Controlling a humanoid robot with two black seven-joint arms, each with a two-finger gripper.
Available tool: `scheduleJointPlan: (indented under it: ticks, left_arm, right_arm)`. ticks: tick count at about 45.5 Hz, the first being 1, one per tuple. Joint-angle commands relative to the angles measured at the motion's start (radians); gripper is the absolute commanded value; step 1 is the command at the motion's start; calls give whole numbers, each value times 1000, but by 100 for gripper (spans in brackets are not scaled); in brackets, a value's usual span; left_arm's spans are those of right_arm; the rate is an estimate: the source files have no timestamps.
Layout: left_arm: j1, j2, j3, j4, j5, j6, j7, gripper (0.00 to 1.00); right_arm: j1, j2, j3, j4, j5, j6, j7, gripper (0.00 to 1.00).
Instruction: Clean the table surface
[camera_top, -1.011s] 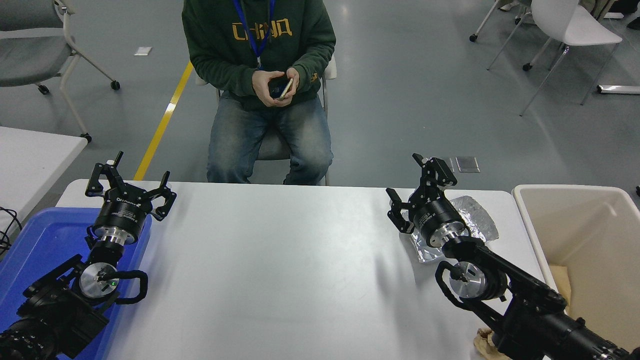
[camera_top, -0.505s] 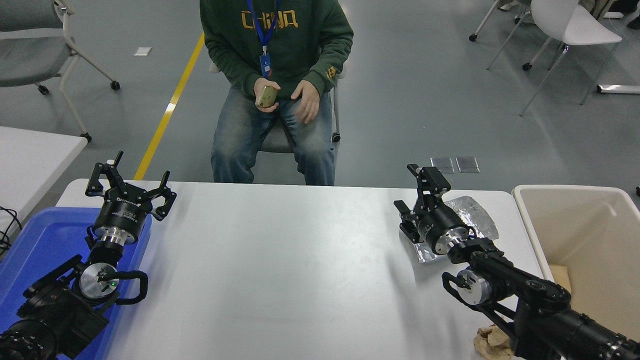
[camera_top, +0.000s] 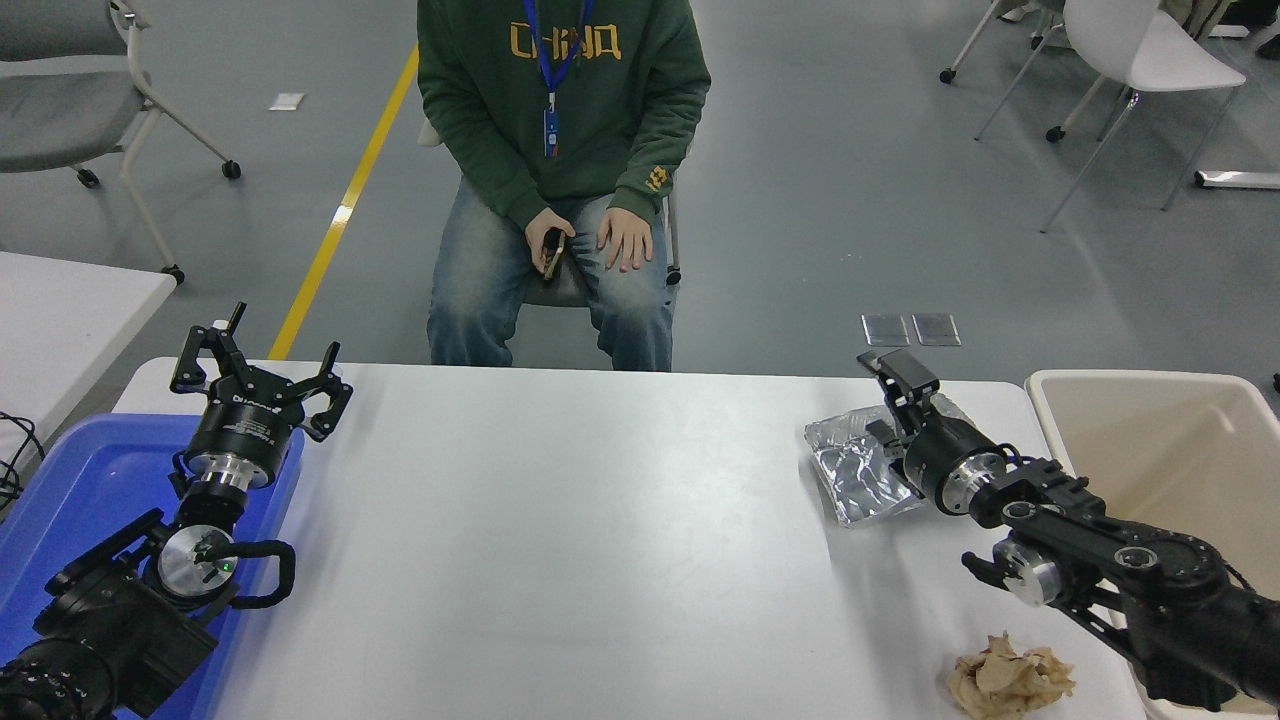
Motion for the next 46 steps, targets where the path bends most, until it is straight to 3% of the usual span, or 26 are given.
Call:
scheduleJointPlan:
  ticks: [1,17,24,46]
  left_arm:
    - [0,0,0,0,0,0,0,100]
    - [0,0,0,0,0,0,0,100]
    - [0,0,0,0,0,-1,0,100]
    - [0,0,0,0,0,0,0,100]
  right_arm:
    - [100,-104,-175,53,3,16,-93,100]
    - [180,-114,-280,56,11,86,-343,100]
    - [203,-101,-297,41,109,126,-418,100]
    - [229,110,-358,-155,235,140,-429,100]
